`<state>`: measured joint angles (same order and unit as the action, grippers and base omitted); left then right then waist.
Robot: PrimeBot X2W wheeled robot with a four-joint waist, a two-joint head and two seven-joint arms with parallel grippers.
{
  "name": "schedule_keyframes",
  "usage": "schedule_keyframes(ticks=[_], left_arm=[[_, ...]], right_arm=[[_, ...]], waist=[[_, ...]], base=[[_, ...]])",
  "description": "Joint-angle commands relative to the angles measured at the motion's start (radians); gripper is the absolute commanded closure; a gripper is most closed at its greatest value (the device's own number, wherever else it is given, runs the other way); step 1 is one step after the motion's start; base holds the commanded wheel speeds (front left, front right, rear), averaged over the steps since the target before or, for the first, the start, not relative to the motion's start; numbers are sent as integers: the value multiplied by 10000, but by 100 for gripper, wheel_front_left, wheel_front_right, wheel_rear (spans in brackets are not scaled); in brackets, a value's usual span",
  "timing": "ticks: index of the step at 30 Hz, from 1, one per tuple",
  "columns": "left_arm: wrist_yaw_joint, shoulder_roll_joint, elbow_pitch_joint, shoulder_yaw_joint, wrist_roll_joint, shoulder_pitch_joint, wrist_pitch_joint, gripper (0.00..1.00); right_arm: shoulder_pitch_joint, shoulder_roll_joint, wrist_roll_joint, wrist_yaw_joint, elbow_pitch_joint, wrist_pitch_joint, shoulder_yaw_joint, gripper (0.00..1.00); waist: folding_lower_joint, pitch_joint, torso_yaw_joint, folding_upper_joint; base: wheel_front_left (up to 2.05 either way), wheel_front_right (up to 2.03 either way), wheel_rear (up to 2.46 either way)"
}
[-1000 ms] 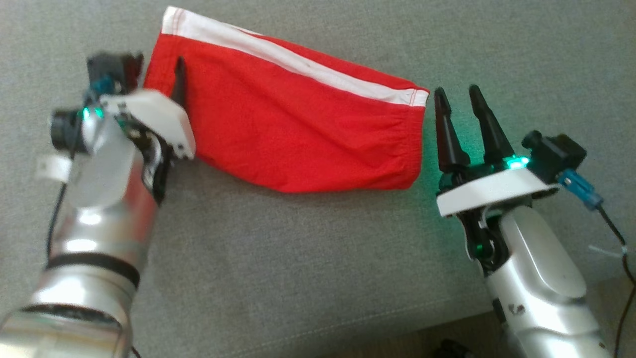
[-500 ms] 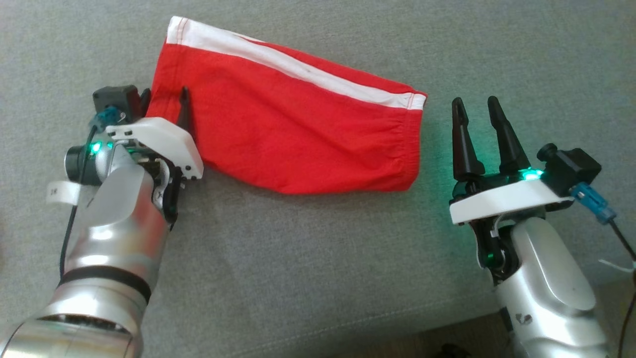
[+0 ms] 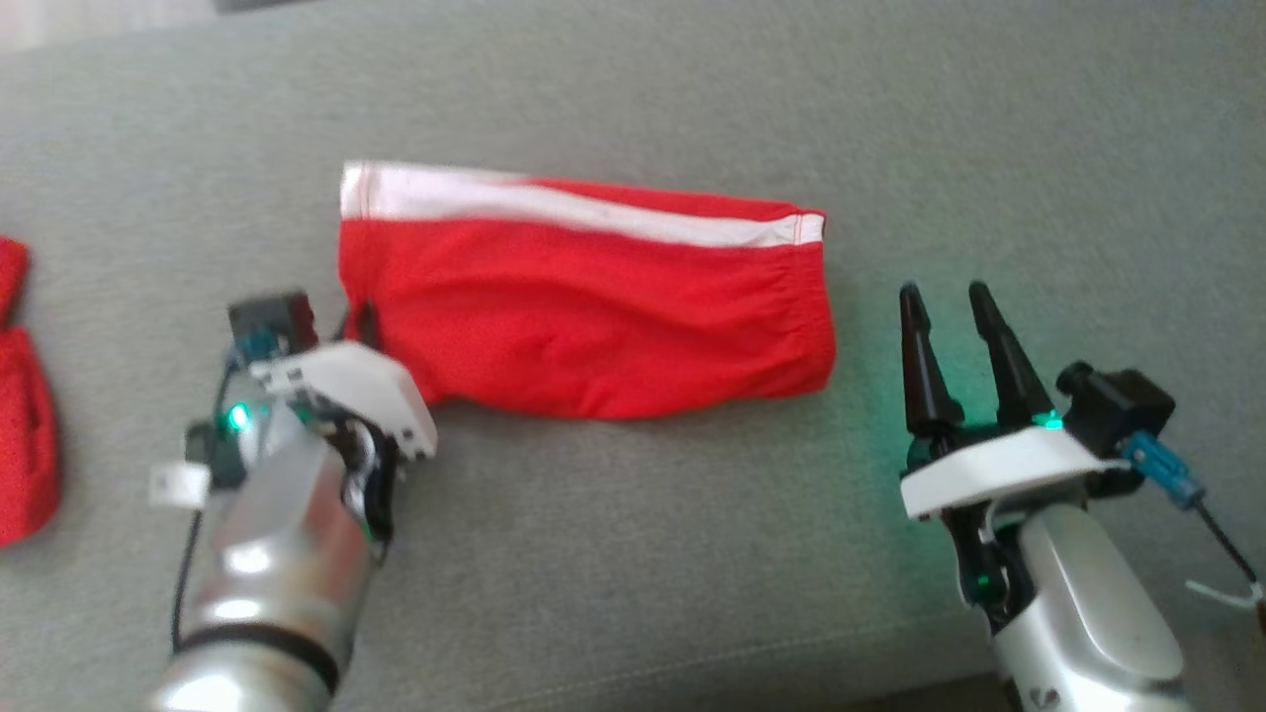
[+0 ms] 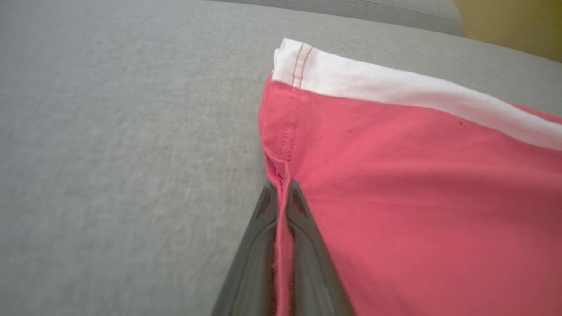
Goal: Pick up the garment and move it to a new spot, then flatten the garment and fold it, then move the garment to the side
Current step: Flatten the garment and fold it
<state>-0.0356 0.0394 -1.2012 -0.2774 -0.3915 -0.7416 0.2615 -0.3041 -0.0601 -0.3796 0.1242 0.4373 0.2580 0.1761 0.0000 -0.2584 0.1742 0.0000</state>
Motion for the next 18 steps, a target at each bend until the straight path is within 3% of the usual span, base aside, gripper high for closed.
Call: schedule_keyframes(ticks=[1,5,6,7,8,18], left_arm=[[-175,229,68,293,-103,643,-8,100],[-211,155,1078,386,-200,1426,-1,100],[-251,143,1353,403,-206,1606,-1,70],[-307,134,1634,393,-175,1770,0,7],[-378,127,1934,404,-153,1919,0,0],[-1018,111,4956,-369,-187,3521,2,0]], right_arm=[[76,99,116,65,-224,38,144,0],[282,99,220,65,-91,38,60,0],[308,99,241,65,-63,38,67,0],[330,99,252,65,-36,38,64,0],[341,99,240,65,-6,38,77,0],[-84,99,-400,65,836,38,565,0]], waist=[[0,444,-400,0],[0,664,-810,0],[0,684,-905,0],[0,693,-1002,0],[0,690,-1091,0],[0,417,-1880,0]], base=[[0,0,0],[0,0,0],[0,0,0],[0,0,0],[0,0,0],[0,0,0]])
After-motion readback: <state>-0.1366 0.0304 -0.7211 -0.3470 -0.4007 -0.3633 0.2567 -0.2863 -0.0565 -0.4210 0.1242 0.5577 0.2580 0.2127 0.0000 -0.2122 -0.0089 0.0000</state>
